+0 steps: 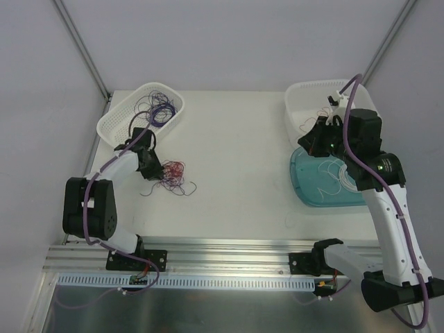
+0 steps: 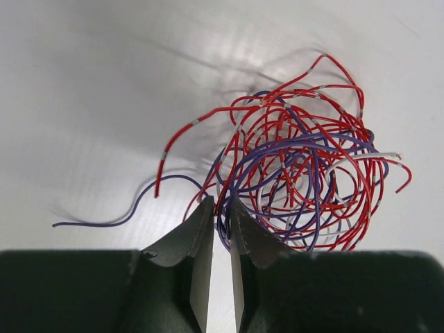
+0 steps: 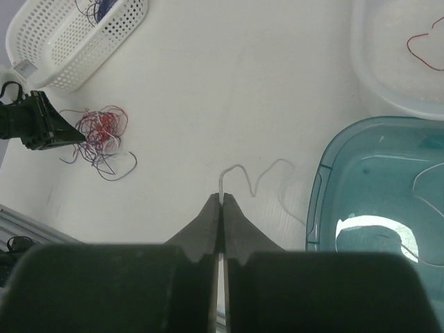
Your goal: Untangle the cables
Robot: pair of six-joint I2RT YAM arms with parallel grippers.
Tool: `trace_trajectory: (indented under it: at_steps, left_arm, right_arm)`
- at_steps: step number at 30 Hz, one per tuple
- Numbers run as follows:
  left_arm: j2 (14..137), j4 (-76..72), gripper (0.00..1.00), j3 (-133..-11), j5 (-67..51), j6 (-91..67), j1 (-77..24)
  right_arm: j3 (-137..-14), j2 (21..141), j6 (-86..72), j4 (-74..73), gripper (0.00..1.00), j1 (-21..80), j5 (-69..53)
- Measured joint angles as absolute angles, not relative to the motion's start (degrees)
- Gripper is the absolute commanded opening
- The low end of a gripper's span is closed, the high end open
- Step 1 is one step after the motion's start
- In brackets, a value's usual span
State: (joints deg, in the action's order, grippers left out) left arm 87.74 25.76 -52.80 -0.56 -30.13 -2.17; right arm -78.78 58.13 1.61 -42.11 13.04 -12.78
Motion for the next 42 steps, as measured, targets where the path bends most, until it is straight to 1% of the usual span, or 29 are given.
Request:
trace_trajectory:
  at_steps: [2, 7, 11, 14, 15, 18, 20, 23, 27, 28, 29, 30, 31, 32, 33, 35, 36, 38, 41, 42]
  left_arm:
    - [86.7, 25.7, 0.17, -52.2, -2.0, -30.0, -5.3]
    - [85.3, 25.4, 0.21, -50.0, -4.7, -29.9, -12.8]
    - [83.8, 25.8, 0.28, -47.4, -6.0, -29.9, -14.5]
    - [81.1, 26.1, 0.41, -46.7, -6.1, -29.4, -14.5]
    - [80.0, 26.0, 0.50, -46.7, -6.2, -29.0, -14.5]
    - [76.7, 25.8, 0.62, -46.7, -7.1, -27.7, -14.5]
    - [74.7, 25.6, 0.66, -46.7, -7.6, -26.9, -14.6]
    - [72.0, 25.5, 0.72, -46.7, -8.8, -25.7, -14.6]
    - [68.1, 24.6, 0.78, -46.3, -10.3, -23.5, -14.6]
    - [66.9, 24.3, 0.79, -46.0, -10.5, -23.0, -14.6]
    - [65.6, 24.0, 0.82, -45.7, -10.7, -22.5, -14.6]
    - [64.5, 23.7, 0.84, -45.2, -10.9, -21.8, -14.6]
    - [63.4, 23.6, 0.86, -44.8, -11.1, -21.3, -14.5]
    - [62.5, 23.4, 0.91, -44.5, -11.3, -20.8, -14.5]
    - [61.5, 23.3, 0.93, -44.1, -11.6, -20.2, -14.5]
    - [59.4, 23.1, 0.99, -43.4, -11.7, -19.4, -14.6]
    - [58.3, 23.1, 0.99, -43.0, -11.7, -18.9, -14.6]
    - [56.1, 23.0, 0.99, -42.2, -11.7, -18.2, -14.5]
    - [53.0, 23.0, 0.99, -40.9, -11.4, -17.2, -14.5]
    - [52.0, 22.9, 0.99, -40.5, -11.2, -17.0, -14.5]
  right_arm:
    - [-78.8, 58.5, 1.3, -42.3, 0.01, 13.0, -12.6]
    - [-83.5, 58.5, 2.0, -42.2, 0.01, 13.0, -12.6]
    - [-80.4, 57.7, 2.0, -41.3, 0.01, 13.3, -14.1]
    - [-72.3, 57.2, 1.5, -40.8, 0.01, 15.0, -14.4]
    - [-69.3, 57.8, 1.1, -40.5, 0.01, 16.2, -14.3]
    - [-61.1, 59.4, -0.1, -40.8, 0.01, 19.9, -13.7]
    - [-56.2, 60.3, -1.0, -40.8, 0.02, 22.4, -12.3]
    - [-50.7, 61.6, -2.3, -40.0, 0.07, 25.2, -10.6]
    - [-46.3, 65.5, -3.1, -37.9, 0.17, 27.8, -9.1]
    - [-45.6, 66.8, -3.2, -37.4, 0.27, 28.4, -8.7]
    - [-45.0, 68.2, -3.5, -36.8, 0.34, 29.1, -8.3]
    - [-44.6, 69.6, -3.6, -36.5, 0.47, 29.8, -8.1]
    - [-44.4, 71.0, -3.7, -36.1, 0.53, 30.6, -7.9]
    - [-44.3, 72.0, -3.6, -35.9, 0.58, 31.2, -7.7]
    - [-44.3, 72.6, -3.4, -35.7, 0.70, 31.9, -7.6]
    - [-44.4, 72.8, -3.1, -35.5, 0.77, 33.1, -7.1]
    - [-44.8, 72.8, -2.6, -35.8, 0.84, 33.7, -6.7]
    - [-46.3, 72.8, -1.6, -36.2, 0.88, 34.9, -5.9]
    - [-49.8, 72.8, 0.8, -36.9, 0.99, 36.8, -4.9]
    - [-51.2, 72.8, 2.1, -36.9, 0.97, 37.7, -4.8]
